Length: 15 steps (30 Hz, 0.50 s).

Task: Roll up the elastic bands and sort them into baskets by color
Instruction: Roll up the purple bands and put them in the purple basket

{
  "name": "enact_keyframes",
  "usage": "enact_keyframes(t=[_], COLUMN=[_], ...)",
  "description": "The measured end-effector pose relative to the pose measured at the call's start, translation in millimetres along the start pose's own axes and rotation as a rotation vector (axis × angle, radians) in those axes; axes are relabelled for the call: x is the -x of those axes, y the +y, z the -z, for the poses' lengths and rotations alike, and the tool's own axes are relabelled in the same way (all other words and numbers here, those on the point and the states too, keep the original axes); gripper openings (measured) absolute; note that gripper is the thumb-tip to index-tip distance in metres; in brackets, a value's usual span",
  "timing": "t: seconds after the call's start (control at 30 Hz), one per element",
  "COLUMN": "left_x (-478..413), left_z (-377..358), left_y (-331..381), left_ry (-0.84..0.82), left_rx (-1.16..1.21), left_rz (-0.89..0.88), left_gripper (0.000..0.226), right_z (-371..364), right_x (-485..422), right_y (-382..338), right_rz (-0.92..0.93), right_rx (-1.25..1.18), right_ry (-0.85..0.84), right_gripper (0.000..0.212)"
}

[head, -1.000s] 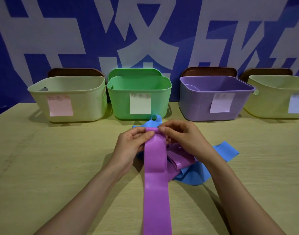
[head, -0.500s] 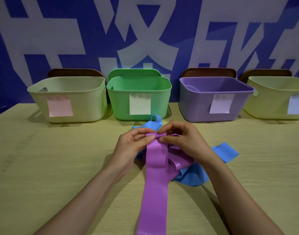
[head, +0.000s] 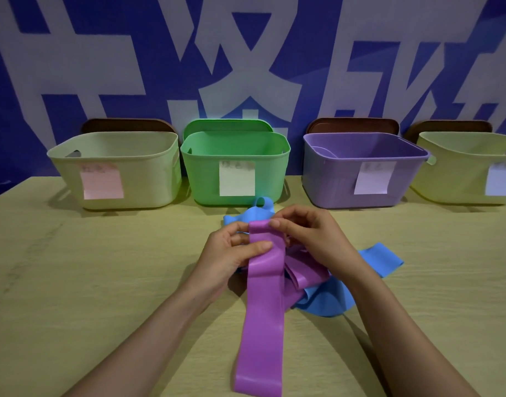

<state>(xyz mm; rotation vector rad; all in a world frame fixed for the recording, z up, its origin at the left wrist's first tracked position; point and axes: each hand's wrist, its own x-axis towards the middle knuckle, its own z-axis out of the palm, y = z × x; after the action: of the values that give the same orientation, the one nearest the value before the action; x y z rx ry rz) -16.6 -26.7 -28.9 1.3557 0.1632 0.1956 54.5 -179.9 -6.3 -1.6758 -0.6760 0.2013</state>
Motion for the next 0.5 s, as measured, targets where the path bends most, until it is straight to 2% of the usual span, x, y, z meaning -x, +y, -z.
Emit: enact_keyframes(t=[0.1,0.33,0.5], left_x=[0.2,2.3,4.9], left_z=[2.4,-2.4,-5.9], left_y=[0.4,0.7,4.3], left_ry=[0.068,0.111,0.074], left_rx=[-0.022,0.002,0.121], left_rz=[0.006,-0.057,-0.105], left_gripper=[0.04,0.034,0.036], right_z=[-2.9,-3.0,0.6], right_x=[0.3,0.2,0.6], right_y=[-1.3,0.2,-3.0], right_rz=[0.013,0.065,0.115], right_rx=[0.021,0.05,-0.003], right_ry=[0.0,-0.044,-0.044], right_gripper=[0.003,0.013,0.019])
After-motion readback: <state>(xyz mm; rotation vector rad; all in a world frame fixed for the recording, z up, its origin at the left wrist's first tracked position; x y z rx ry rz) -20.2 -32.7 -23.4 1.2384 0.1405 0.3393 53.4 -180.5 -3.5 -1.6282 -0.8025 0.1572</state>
